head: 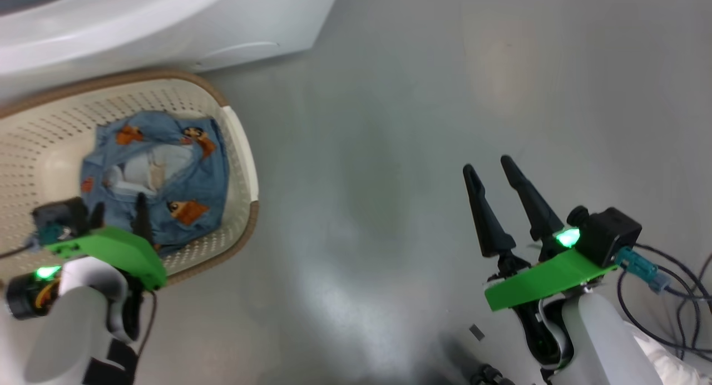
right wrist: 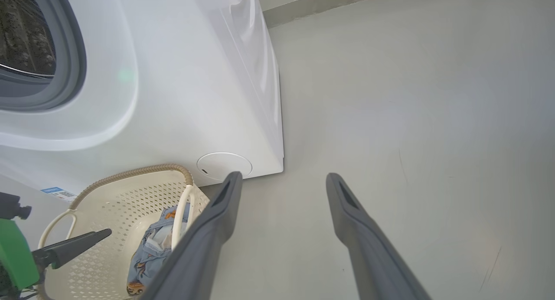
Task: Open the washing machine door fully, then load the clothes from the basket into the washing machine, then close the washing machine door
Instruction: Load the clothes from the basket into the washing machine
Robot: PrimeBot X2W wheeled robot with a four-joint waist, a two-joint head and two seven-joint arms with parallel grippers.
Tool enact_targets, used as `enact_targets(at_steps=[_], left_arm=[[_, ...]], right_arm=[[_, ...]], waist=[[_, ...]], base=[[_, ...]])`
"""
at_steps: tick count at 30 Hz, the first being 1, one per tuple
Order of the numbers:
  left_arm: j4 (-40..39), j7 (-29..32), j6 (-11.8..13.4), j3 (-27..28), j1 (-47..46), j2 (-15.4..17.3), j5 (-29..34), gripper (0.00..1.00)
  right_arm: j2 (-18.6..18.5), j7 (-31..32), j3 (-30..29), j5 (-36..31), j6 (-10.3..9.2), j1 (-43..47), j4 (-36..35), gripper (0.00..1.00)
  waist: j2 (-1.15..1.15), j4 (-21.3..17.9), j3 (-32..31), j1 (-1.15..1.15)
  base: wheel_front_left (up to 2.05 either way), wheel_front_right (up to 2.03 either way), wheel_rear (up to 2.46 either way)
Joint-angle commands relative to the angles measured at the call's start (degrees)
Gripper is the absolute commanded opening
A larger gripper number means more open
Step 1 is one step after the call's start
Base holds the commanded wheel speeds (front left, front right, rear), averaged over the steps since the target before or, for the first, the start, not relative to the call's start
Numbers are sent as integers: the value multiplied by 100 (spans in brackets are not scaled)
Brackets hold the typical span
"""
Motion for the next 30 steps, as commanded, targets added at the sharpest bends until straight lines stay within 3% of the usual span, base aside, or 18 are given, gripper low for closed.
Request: enact_targets(at_steps=[1, 16, 30], left_arm=[[53, 28, 68, 175, -61, 243, -48, 100], [1068, 236, 201, 369, -937, 781, -219, 100], [1548, 322, 360, 284, -1454, 1152, -164, 100]], right_arm=[[36, -27, 146, 26, 9, -37, -153, 100], [45, -27, 238, 237, 9, -182, -281, 100], [45, -27, 325, 394, 9, -303, -317, 100]], waist=[[0, -222, 265, 0], [0, -583, 931, 0], [0, -754, 1408, 0]], base=[[0, 0, 0], [0, 0, 0], [0, 0, 0]])
